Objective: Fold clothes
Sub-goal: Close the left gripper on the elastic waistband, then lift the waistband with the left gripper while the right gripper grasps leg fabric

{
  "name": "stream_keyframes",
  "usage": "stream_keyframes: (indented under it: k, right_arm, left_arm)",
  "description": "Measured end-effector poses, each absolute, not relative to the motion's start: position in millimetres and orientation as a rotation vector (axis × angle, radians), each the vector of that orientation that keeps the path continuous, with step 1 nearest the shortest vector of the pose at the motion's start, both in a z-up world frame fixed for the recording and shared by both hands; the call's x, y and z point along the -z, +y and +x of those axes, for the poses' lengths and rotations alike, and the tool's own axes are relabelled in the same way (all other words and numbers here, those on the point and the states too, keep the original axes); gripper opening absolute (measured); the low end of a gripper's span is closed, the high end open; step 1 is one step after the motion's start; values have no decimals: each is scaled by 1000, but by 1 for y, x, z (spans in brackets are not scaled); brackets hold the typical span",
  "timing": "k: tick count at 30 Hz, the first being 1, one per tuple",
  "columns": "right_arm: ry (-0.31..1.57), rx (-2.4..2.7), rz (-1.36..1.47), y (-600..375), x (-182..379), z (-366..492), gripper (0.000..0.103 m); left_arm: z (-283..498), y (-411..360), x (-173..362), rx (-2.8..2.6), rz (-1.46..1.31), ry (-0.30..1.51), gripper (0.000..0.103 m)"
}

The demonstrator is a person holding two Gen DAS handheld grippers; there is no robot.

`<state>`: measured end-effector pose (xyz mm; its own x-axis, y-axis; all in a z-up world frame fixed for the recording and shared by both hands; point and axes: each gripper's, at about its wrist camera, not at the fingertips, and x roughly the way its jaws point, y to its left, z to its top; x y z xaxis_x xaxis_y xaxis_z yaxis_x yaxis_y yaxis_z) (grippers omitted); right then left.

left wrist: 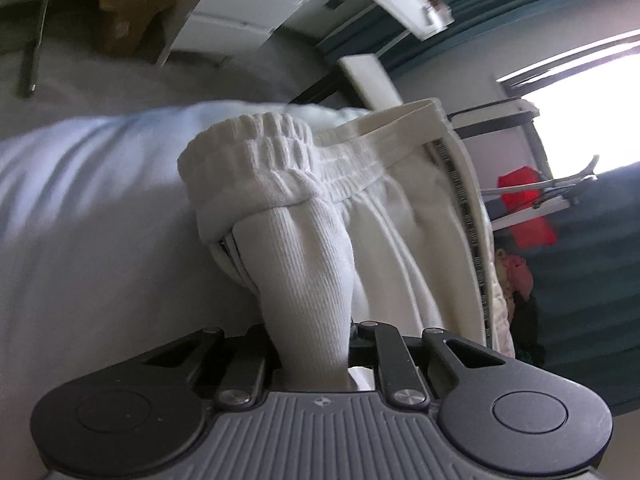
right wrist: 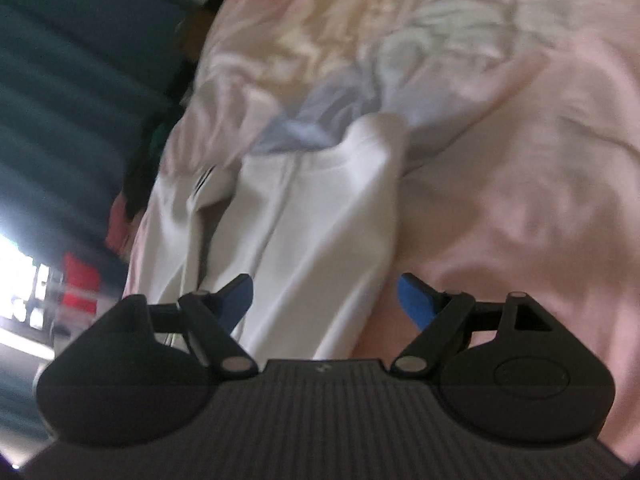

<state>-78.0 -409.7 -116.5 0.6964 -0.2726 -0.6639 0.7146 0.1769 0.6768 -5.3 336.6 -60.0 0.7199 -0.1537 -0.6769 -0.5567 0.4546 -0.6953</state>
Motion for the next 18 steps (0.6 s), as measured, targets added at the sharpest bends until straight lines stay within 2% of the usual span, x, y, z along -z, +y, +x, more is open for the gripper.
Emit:
stream_keyframes:
  k: [10, 13, 15, 18]
  right_arm:
    - [382, 813, 1361, -428, 150, -85, 76]
    - [350, 802, 1371, -428, 156, -71, 57]
    - [344, 763, 1364, -429, 158, -61, 28]
    - [335, 722, 1367, -433, 162, -54, 13]
  left_arm:
    - [1, 339, 67, -273, -1072, 787, 22]
    - [7, 335, 67, -290, -1045, 794, 22]
    - [7, 335, 68, -291, -1049, 790, 22]
    - [5, 337, 71, -286, -1069, 785, 19]
